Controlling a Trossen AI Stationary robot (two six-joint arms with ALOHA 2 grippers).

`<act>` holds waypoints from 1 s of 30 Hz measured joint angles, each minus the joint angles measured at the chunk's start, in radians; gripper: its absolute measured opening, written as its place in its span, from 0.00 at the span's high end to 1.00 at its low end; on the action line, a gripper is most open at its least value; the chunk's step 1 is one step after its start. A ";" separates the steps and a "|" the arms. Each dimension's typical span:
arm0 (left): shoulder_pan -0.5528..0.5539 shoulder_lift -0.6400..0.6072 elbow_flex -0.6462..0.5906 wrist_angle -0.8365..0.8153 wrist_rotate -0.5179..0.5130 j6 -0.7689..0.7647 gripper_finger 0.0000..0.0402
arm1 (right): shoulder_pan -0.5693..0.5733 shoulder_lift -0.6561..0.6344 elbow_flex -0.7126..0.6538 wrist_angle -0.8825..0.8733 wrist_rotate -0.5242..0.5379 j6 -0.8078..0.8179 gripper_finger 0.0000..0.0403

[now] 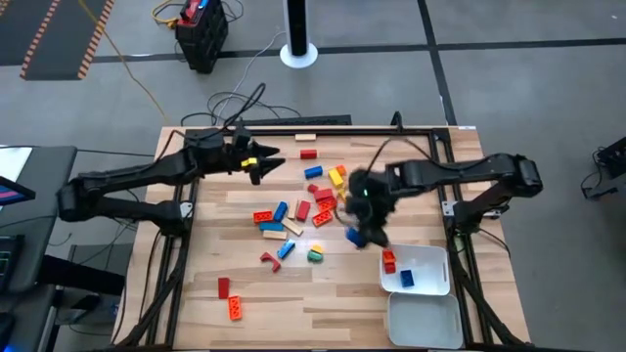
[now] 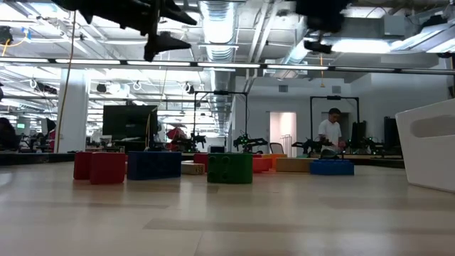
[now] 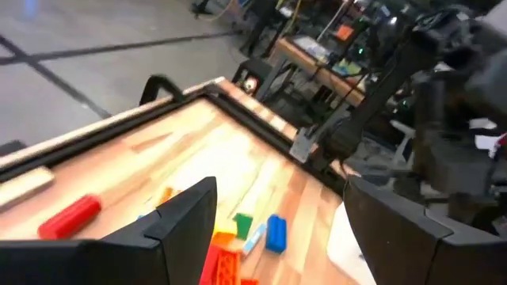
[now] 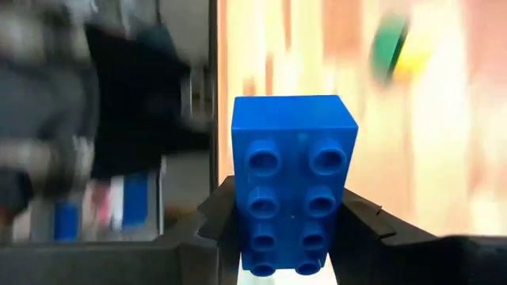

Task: Sort blocks by size
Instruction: Put the big blue game piece into the gray bin

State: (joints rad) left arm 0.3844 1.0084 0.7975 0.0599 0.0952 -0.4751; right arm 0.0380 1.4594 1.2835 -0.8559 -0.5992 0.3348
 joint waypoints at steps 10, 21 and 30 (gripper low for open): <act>0.052 -0.001 -0.001 -0.069 0.007 0.007 0.34 | 0.286 0.000 0.000 -0.183 0.036 0.246 0.56; 0.161 -0.011 -0.001 -0.109 0.214 0.063 0.34 | 0.511 0.001 0.000 -0.175 0.147 0.820 0.57; 0.220 -0.047 0.000 -0.213 0.317 0.144 0.34 | 0.666 0.001 -0.163 0.142 0.202 1.272 0.58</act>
State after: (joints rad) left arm 0.6046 0.9610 0.7975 -0.1529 0.4120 -0.3312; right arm 0.7035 1.4609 1.1208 -0.7139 -0.3975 1.6066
